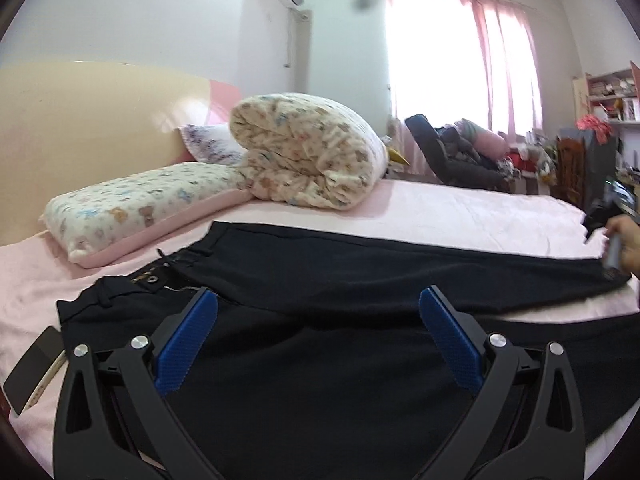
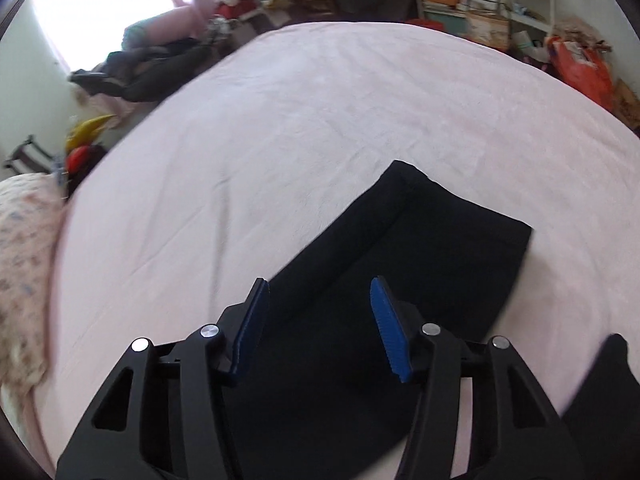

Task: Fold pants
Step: 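Grasp the hem of one black trouser leg with the right tool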

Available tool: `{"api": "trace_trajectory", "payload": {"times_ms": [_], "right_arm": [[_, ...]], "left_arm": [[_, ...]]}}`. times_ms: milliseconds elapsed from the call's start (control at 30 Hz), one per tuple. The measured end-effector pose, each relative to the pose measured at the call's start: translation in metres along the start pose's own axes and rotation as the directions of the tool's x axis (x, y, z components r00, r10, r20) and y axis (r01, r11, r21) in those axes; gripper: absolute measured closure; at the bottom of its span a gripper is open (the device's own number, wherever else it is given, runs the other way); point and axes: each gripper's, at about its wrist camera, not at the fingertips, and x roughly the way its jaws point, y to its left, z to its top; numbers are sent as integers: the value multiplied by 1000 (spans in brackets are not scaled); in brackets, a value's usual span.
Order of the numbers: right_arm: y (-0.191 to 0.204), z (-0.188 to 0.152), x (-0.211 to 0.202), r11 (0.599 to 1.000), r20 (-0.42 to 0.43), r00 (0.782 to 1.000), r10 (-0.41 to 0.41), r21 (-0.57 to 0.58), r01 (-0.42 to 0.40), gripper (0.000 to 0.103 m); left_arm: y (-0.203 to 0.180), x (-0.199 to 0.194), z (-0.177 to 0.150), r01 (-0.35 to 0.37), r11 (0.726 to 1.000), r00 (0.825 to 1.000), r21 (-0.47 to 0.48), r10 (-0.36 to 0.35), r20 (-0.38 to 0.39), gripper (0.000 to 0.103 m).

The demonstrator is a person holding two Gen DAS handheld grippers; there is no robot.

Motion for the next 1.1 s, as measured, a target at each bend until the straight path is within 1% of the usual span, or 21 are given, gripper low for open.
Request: {"api": "trace_trajectory", "payload": {"times_ms": [133, 200, 300, 367, 400, 433, 467, 533, 567, 600, 633, 700, 733, 767, 800, 867, 967, 1100], "right_arm": [[19, 5, 24, 992, 25, 992, -123, 6, 123, 47], [26, 7, 35, 980, 38, 980, -197, 7, 197, 47], [30, 12, 48, 965, 46, 964, -261, 6, 261, 47], [30, 12, 61, 957, 21, 957, -291, -7, 291, 47], [27, 11, 70, 951, -9, 951, -309, -17, 309, 47], [25, 9, 75, 950, -16, 950, -312, -25, 312, 47], [24, 8, 76, 951, -1, 951, -308, -29, 308, 47], [22, 5, 75, 948, 14, 949, -314, -40, 314, 54], [21, 4, 74, 948, 14, 948, -317, -41, 317, 60], [17, 4, 73, 952, 10, 953, -304, -29, 304, 67], [11, 5, 70, 960, 6, 960, -280, -11, 280, 71], [2, 6, 64, 974, -10, 974, -224, 30, 225, 82], [-4, 7, 62, 981, -19, 982, -190, 44, 191, 85], [-10, 8, 60, 985, -28, 987, -158, 60, 159, 91], [-17, 7, 55, 990, -39, 993, -107, 91, 110, 95], [-31, 6, 46, 989, -47, 999, -15, 143, 22, 96], [-47, 2, 26, 977, -36, 994, 100, 190, -92, 97], [-66, -1, 2, 961, -30, 980, 196, 205, -186, 97]], "left_arm": [[-3, 5, -2, 10, 1000, 1000, 8, -10, -16, 2], [0, 7, -2, 10, 1000, 1000, -7, -10, -27, 2], [5, 12, -4, 5, 999, 999, -32, -7, -51, 2], [6, 12, -4, 1, 999, 998, -38, -3, -56, 2], [6, 13, -4, 1, 999, 998, -37, -3, -57, 2], [6, 13, -5, 1, 999, 998, -34, -3, -57, 2], [5, 13, -5, 2, 1000, 998, -30, -3, -57, 2], [4, 12, -6, 1, 1000, 998, -22, -3, -58, 2], [4, 11, -6, 2, 1000, 998, -21, -3, -55, 2], [4, 11, -5, 4, 1000, 998, -21, -5, -55, 2], [3, 11, -5, 11, 1000, 998, -22, -12, -59, 2], [2, 14, -6, 32, 999, 996, -22, -33, -88, 2], [0, 16, -7, 44, 999, 994, -22, -46, -103, 2], [0, 17, -7, 52, 998, 992, -21, -54, -114, 2], [0, 18, -7, 58, 998, 991, -20, -60, -121, 2], [-1, 17, -7, 55, 998, 991, -18, -57, -119, 2], [2, 18, -7, 48, 998, 991, -35, -52, -121, 2], [11, 21, -7, 64, 993, 987, -103, -78, -140, 2]]}}
